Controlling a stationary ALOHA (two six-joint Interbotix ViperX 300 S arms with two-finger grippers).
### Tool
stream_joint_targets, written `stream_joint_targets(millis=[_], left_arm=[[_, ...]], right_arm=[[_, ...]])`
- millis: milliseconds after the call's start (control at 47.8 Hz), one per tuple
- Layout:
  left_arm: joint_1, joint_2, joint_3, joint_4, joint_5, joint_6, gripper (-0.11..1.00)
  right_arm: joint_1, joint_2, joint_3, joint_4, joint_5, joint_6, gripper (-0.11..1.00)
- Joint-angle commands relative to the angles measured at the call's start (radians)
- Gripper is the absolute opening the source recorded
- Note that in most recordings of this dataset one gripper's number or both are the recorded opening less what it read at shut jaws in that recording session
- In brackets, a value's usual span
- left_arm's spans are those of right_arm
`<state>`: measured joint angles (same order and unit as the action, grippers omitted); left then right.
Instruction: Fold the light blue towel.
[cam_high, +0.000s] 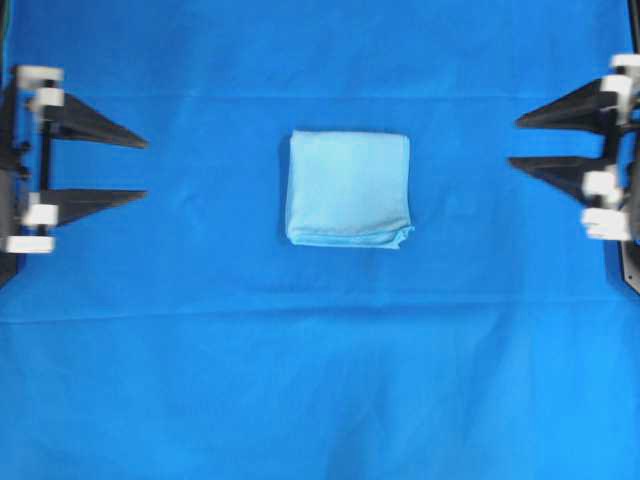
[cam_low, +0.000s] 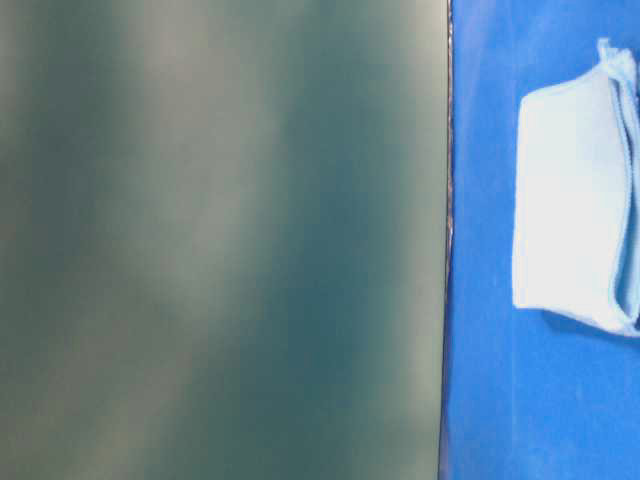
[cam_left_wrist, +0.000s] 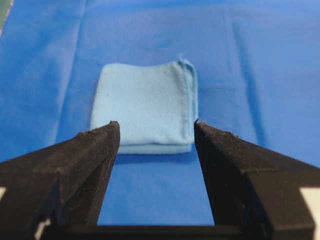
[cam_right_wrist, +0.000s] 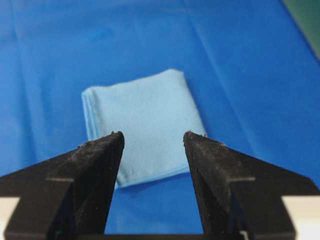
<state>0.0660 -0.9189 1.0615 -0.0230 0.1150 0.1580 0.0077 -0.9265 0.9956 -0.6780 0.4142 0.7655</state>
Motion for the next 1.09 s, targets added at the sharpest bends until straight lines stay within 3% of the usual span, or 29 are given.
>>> stream_joint_targets(millis=[0, 251, 460, 1067], left_arm=[[0.005, -0.084, 0.021, 0.000, 0.021, -0.003, 0.59], [0.006, -0.293, 0.155, 0.000, 0.043, -0.011, 0.59], [0.011, -0.370, 0.222, 0.000, 0.049, -0.035, 0.59], [0.025, -0.364, 0.229, 0.000, 0.049, -0.052, 0.59]], right_arm=[[0.003, -0.078, 0.032, -0.008, -0.003, 0.000, 0.57], [0.003, -0.261, 0.190, -0.009, -0.009, 0.011, 0.57], [0.003, -0.276, 0.270, -0.006, -0.080, 0.014, 0.57], [-0.005, -0.264, 0.275, -0.005, -0.097, 0.014, 0.57]])
